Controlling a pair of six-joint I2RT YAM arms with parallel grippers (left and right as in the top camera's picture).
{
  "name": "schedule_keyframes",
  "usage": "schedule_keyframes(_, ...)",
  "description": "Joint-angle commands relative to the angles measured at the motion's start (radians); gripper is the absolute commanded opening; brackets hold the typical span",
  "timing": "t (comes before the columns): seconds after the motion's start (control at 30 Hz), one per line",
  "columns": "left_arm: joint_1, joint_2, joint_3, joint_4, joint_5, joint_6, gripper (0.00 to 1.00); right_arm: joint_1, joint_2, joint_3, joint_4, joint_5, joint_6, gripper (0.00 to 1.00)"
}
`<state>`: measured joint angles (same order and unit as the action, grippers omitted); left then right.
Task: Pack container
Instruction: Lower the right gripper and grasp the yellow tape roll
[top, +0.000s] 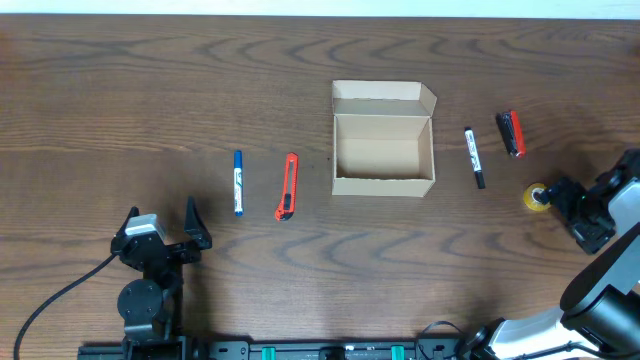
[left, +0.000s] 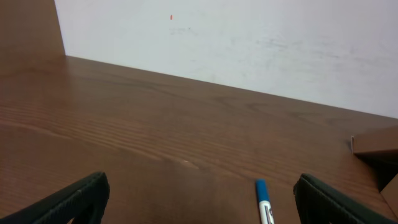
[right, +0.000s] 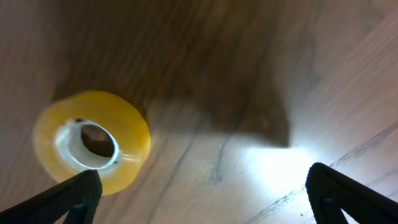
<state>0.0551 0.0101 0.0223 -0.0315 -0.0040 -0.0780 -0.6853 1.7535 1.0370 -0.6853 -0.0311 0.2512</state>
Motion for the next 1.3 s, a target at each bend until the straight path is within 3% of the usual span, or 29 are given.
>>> schedule_keyframes(0.0, -0.003, -0.006, -0.018, -0.043, -0.022, 0.004, 0.95, -0.005, 0.000, -0.006, 0.013, 0.004, -0.013, 0.99)
schedule_keyframes(0.7, -0.003, -0.006, -0.018, -0.043, -0.022, 0.004, 0.95, -0.005, 0.003, -0.019, 0.074, -0.001, -0.021, 0.99)
schedule_keyframes(1.27, -0.003, -0.006, -0.018, -0.043, -0.022, 0.004, 0.95, -0.005, 0.106, -0.019, 0.113, -0.030, -0.021, 0.96)
